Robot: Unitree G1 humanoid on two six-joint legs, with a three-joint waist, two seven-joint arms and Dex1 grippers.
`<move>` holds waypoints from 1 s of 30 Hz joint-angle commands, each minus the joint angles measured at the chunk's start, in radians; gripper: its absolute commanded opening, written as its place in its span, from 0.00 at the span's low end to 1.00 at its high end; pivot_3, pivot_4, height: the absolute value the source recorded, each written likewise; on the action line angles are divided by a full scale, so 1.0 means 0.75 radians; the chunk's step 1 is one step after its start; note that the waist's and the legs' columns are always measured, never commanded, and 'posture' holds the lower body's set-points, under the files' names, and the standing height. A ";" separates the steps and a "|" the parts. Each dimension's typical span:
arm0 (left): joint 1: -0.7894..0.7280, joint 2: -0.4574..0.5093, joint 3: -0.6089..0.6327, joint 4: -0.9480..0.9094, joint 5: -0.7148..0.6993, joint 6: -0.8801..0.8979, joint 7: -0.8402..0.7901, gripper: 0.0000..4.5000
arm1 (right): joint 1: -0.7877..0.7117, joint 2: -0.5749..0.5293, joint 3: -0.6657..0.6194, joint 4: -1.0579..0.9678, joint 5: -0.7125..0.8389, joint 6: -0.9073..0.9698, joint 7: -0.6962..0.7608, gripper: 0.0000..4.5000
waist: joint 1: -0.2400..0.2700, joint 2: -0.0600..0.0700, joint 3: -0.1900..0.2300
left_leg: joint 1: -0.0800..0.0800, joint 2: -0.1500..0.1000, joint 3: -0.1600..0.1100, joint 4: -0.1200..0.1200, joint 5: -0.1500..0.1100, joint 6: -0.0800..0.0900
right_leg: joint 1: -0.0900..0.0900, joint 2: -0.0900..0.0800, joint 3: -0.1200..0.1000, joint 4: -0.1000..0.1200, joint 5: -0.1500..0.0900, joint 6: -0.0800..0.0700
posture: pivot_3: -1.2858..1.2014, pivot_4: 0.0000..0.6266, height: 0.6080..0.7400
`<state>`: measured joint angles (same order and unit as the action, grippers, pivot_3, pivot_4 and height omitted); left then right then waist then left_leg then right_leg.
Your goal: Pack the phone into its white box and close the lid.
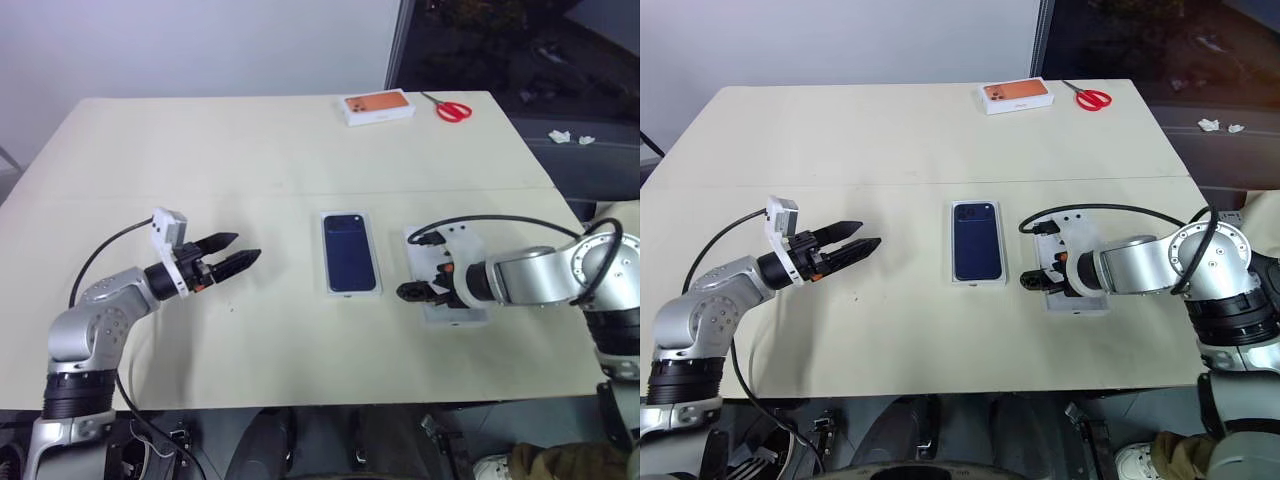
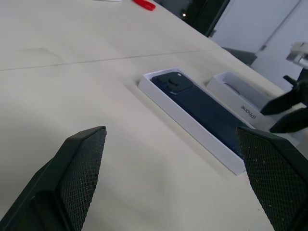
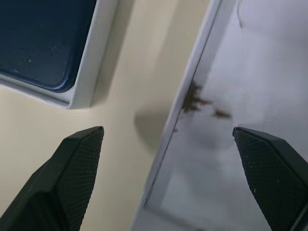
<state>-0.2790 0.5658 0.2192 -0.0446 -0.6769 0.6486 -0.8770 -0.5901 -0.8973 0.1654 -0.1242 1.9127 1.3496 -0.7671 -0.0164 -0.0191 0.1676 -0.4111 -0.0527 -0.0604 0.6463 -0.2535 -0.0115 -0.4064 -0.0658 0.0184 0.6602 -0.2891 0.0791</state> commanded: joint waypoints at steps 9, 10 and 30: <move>-0.006 -0.007 0.018 -0.067 -0.039 0.016 0.042 1.00 | -0.019 -0.043 0.106 -0.101 0.079 -0.182 -0.160 0.88 | 0.003 0.000 0.000 | 0.000 0.001 0.000 0.000 0.000 0.000 | 0.000 0.002 0.000 0.000 0.000 0.000 | 0.52 0.24 1.00; -0.004 -0.007 0.019 -0.071 -0.040 0.016 0.046 1.00 | -0.026 -0.053 0.123 -0.106 0.079 -0.178 -0.168 0.80 | 0.003 0.000 0.000 | 0.000 0.001 0.000 0.000 0.000 0.000 | 0.000 0.002 0.000 0.000 0.000 0.000 | 0.52 0.24 1.00; -0.025 -0.011 0.021 -0.046 -0.040 0.024 0.057 1.00 | -0.117 0.018 0.027 -0.005 0.042 -0.461 -0.232 0.01 | 0.003 0.000 0.001 | 0.000 0.002 0.000 0.000 0.000 0.001 | 0.000 0.002 0.000 -0.003 0.000 0.000 | 0.52 0.24 1.00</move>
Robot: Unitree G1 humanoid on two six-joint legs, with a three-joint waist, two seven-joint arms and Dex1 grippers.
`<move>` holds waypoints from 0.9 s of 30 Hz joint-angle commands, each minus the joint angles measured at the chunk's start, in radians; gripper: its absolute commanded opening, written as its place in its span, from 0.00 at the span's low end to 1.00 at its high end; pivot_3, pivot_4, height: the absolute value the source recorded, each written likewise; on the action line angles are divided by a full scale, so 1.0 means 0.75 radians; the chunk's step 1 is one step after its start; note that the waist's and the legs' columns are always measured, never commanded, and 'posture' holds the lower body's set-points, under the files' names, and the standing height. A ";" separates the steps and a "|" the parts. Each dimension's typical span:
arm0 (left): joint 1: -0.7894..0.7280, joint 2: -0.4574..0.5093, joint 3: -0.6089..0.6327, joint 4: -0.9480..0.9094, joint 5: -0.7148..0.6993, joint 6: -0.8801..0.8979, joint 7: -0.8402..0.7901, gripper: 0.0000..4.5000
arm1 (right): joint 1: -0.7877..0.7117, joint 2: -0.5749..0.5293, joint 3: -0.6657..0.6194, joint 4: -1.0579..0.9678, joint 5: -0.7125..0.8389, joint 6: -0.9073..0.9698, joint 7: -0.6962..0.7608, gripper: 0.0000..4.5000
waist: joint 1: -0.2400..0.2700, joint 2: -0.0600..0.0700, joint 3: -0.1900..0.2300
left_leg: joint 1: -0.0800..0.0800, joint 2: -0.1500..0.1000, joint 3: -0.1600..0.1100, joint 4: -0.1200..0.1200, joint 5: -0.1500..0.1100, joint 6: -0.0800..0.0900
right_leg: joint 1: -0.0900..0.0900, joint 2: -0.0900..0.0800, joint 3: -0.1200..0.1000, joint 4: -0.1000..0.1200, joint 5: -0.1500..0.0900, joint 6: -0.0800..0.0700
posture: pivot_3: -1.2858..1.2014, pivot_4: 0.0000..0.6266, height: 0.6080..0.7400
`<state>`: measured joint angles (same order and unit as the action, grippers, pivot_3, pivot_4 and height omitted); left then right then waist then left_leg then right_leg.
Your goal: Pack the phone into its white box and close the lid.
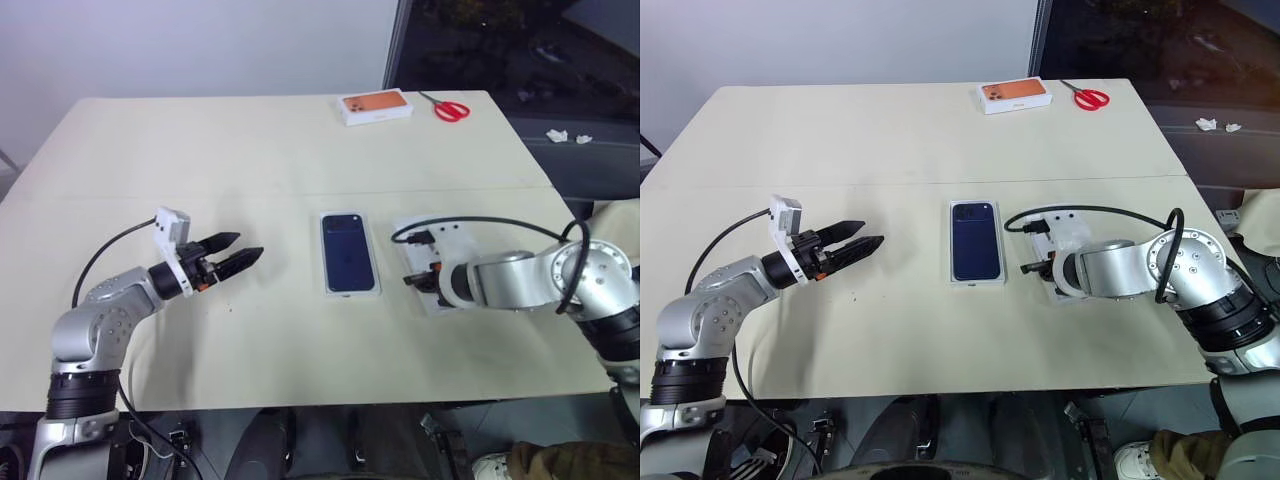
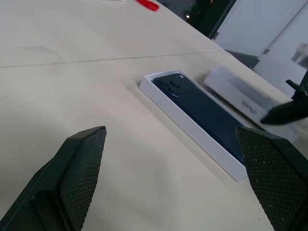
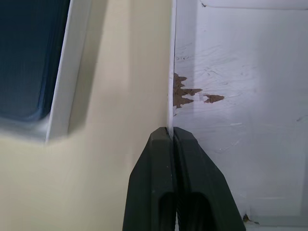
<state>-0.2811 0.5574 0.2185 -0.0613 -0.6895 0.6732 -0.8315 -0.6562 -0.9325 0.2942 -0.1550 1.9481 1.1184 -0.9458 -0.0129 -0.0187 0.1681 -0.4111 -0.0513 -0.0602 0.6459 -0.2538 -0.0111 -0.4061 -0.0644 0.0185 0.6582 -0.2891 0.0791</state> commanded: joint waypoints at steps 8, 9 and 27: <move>-0.047 0.012 0.053 0.018 -0.022 -0.022 -0.006 1.00 | -0.184 0.600 -0.477 0.199 0.023 -0.308 0.402 0.01 | -0.003 0.002 0.002 | 0.000 0.006 0.001 0.000 0.000 0.000 | 0.000 0.005 0.000 0.000 0.000 0.001 | 0.52 0.24 1.00; -0.050 0.011 0.061 0.019 -0.028 -0.019 -0.002 1.00 | -0.190 0.660 -0.519 0.198 0.032 -0.310 0.441 0.01 | -0.002 0.002 0.002 | 0.000 0.006 0.001 -0.001 0.000 0.000 | 0.000 0.005 0.000 0.000 0.001 0.001 | 0.52 0.24 1.00; -0.078 0.006 0.086 -0.015 -0.033 -0.011 0.032 1.00 | -0.004 1.029 -0.385 0.329 -0.063 -0.070 0.946 0.01 | -0.010 0.005 0.004 | 0.000 0.006 0.003 0.000 0.000 0.000 | -0.003 0.005 0.001 0.002 0.001 0.000 | 0.52 0.24 1.00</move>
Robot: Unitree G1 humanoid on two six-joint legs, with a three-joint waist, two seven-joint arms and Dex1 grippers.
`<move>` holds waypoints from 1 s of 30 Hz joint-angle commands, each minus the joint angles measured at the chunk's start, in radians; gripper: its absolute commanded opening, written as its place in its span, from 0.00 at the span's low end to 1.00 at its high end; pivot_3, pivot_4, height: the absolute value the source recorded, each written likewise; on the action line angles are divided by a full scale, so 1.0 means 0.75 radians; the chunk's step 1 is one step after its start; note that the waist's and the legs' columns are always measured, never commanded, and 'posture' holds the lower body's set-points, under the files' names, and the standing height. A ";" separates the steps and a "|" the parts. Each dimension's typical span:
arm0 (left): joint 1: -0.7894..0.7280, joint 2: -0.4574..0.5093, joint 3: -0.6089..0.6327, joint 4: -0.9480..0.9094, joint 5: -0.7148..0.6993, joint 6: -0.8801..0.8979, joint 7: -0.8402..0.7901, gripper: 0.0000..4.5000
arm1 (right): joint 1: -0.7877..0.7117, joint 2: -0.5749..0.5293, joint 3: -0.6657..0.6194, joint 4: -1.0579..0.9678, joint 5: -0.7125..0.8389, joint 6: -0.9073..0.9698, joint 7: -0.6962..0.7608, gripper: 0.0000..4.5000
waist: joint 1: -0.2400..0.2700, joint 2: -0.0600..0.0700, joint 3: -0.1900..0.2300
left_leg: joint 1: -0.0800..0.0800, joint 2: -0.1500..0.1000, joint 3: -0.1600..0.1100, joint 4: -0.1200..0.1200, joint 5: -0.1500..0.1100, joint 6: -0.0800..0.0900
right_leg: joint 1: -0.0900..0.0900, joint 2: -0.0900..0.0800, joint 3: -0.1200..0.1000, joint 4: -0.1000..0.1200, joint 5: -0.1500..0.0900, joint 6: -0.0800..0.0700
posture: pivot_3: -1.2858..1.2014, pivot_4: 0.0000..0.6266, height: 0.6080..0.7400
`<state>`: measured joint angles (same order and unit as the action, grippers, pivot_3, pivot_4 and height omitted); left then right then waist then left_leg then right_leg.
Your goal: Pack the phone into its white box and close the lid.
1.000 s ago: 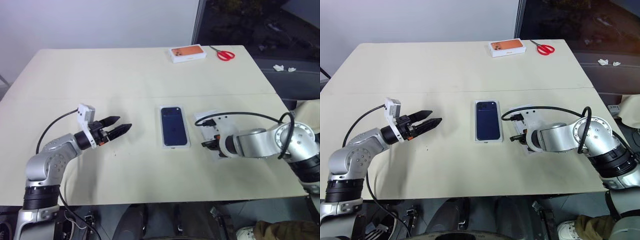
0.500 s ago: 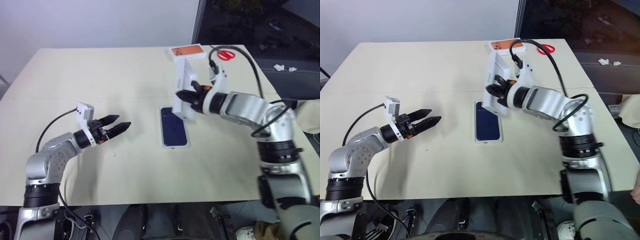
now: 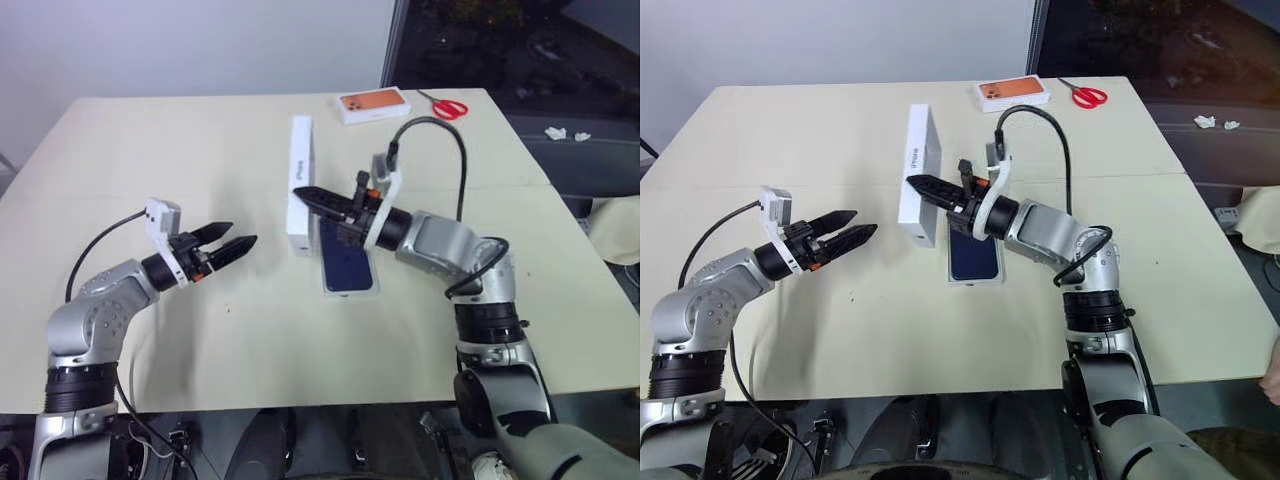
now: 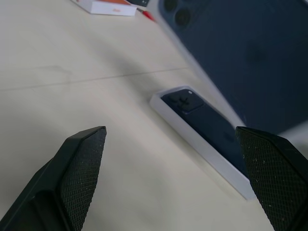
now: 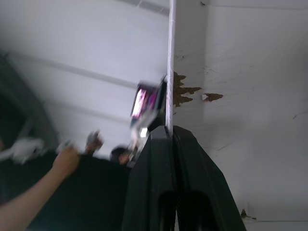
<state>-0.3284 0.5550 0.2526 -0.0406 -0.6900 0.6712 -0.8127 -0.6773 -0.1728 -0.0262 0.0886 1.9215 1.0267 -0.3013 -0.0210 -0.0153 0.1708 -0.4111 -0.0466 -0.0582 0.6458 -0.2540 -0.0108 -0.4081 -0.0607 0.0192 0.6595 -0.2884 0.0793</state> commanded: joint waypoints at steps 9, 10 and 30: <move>0.038 -0.035 0.022 -0.095 -0.038 -0.004 0.053 1.00 | 0.050 0.055 0.055 0.084 -0.205 0.075 0.198 0.01 | 0.002 0.000 0.000 | 0.000 0.000 0.000 0.000 0.000 0.000 | 0.000 0.000 0.000 0.000 0.000 0.000 | 0.52 0.24 1.00; 0.040 -0.037 0.022 -0.097 -0.038 -0.004 0.056 1.00 | 0.050 0.051 0.047 0.093 -0.223 0.078 0.208 0.01 | 0.002 0.000 0.000 | 0.000 0.000 0.000 0.000 0.000 0.000 | 0.000 0.000 0.000 0.000 0.000 0.000 | 0.52 0.24 1.00; 0.062 -0.252 -0.115 -0.034 0.012 -0.029 0.120 0.42 | 0.113 0.028 -0.041 0.114 -0.368 0.180 0.264 0.00 | 0.005 0.000 0.000 | 0.000 0.000 0.000 0.000 0.000 0.000 | 0.000 0.000 0.000 0.000 0.000 0.000 | 0.52 0.24 1.00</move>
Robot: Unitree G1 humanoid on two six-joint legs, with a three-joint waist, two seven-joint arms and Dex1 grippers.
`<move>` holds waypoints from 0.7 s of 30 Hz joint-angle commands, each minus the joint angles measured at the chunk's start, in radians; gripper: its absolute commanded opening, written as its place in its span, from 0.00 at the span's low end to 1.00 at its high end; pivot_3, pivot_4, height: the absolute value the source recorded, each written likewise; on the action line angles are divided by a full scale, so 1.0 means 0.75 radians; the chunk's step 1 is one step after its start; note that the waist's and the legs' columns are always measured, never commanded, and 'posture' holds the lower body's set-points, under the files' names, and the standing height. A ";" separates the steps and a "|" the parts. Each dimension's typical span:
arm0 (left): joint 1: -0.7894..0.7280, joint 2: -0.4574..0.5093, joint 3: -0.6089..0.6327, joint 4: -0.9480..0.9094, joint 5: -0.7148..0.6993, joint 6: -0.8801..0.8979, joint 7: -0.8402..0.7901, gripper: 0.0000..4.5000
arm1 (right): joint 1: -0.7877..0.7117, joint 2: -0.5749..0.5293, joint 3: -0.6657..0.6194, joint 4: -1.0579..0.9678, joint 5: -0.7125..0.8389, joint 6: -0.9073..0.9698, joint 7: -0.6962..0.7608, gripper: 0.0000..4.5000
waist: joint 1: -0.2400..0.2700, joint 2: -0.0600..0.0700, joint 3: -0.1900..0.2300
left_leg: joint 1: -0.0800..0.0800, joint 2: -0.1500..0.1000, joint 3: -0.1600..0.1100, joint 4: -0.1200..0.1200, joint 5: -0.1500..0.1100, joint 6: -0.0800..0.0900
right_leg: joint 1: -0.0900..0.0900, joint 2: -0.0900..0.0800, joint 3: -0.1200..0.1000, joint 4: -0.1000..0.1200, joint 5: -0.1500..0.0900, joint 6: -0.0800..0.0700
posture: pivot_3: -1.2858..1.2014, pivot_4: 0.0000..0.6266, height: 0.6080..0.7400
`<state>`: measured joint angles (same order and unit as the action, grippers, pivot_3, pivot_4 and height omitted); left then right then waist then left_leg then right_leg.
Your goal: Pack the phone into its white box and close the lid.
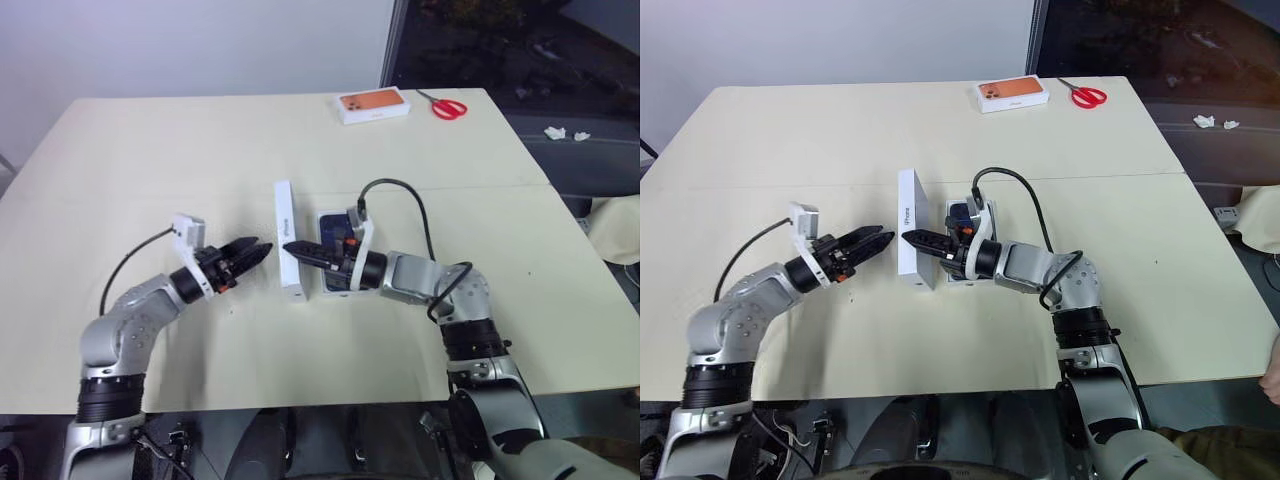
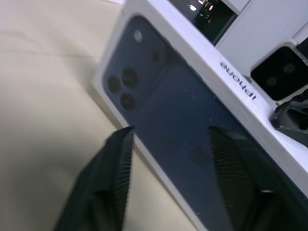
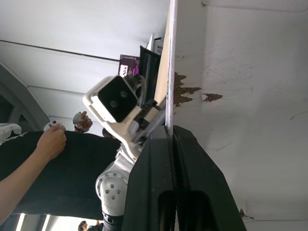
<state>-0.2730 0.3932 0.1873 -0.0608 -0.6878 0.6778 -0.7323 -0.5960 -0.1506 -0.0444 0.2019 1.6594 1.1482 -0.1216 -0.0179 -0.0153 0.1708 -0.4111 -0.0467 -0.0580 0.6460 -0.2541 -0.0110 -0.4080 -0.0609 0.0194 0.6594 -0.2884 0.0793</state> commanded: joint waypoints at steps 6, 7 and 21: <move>-0.041 -0.132 -0.100 0.025 0.061 -0.083 0.037 0.10 | -0.014 -0.008 -0.053 0.002 -0.081 0.024 0.061 0.10 | 0.003 0.000 0.000 | 0.000 0.000 0.000 0.000 0.000 0.000 | 0.000 0.000 0.000 0.000 0.000 0.000 | 0.52 0.24 1.00; -0.045 -0.141 -0.106 0.025 0.068 -0.087 0.039 0.03 | -0.019 -0.007 -0.062 0.006 -0.086 0.024 0.062 0.13 | 0.004 0.000 0.000 | 0.000 0.000 0.000 0.000 0.000 0.000 | 0.000 0.000 0.000 0.000 0.000 0.000 | 0.52 0.24 1.00; -0.079 -0.197 -0.136 0.042 0.077 -0.065 0.055 0.00 | -0.181 -0.265 -0.166 0.070 -0.277 0.180 0.329 0.72 | 0.000 0.000 0.000 | 0.000 -0.003 0.000 0.000 0.000 0.000 | 0.001 -0.001 -0.001 0.000 0.000 0.000 | 0.52 0.24 1.00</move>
<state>-0.3133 0.2503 0.0846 -0.0177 -0.6211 0.6407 -0.6881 -0.7237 -0.3878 -0.1662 0.2823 1.4115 1.2577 0.1212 -0.0178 -0.0154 0.1708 -0.4111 -0.0479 -0.0581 0.6457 -0.2541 -0.0109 -0.4073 -0.0613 0.0191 0.6590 -0.2883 0.0795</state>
